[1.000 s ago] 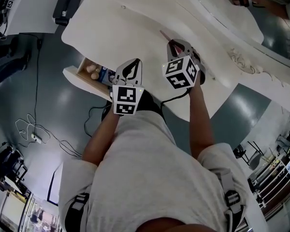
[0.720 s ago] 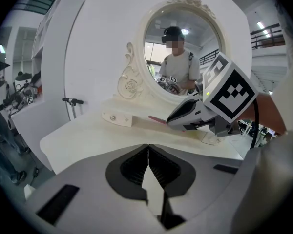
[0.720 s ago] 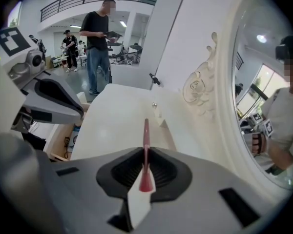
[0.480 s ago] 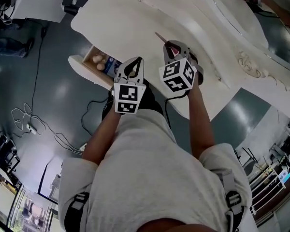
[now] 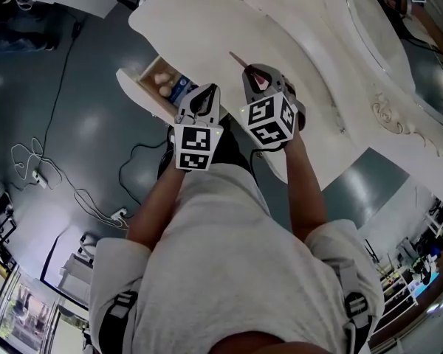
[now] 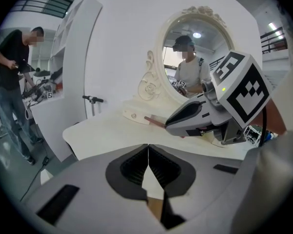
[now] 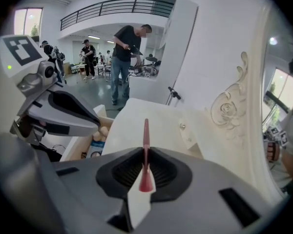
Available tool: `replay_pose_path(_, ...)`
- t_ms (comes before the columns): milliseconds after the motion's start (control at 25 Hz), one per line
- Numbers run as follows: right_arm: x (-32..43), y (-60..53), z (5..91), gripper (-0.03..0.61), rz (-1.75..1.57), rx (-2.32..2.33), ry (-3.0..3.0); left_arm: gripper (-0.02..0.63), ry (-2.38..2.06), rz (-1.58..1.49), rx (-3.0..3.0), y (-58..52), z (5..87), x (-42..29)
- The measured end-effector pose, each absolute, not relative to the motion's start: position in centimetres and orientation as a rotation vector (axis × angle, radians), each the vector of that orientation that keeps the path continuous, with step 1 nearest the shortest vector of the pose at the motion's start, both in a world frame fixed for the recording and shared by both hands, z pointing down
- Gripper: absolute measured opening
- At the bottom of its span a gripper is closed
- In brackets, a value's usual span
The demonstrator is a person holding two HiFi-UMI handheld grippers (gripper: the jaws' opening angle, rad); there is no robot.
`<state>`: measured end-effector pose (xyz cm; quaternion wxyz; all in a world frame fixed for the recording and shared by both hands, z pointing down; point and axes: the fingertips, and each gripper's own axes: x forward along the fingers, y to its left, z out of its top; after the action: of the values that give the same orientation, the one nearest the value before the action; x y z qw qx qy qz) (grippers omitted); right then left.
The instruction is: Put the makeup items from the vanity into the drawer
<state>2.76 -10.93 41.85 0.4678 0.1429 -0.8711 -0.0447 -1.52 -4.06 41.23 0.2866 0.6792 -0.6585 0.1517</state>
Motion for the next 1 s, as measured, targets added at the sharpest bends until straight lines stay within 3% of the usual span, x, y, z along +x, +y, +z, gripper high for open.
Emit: replay_pose_path(1000,-4.9,-0.9,45.1,0.054,0.164,0.137,-2.227,0.008,-1.842,0.326,1.578,3.0,45.1,-10.1)
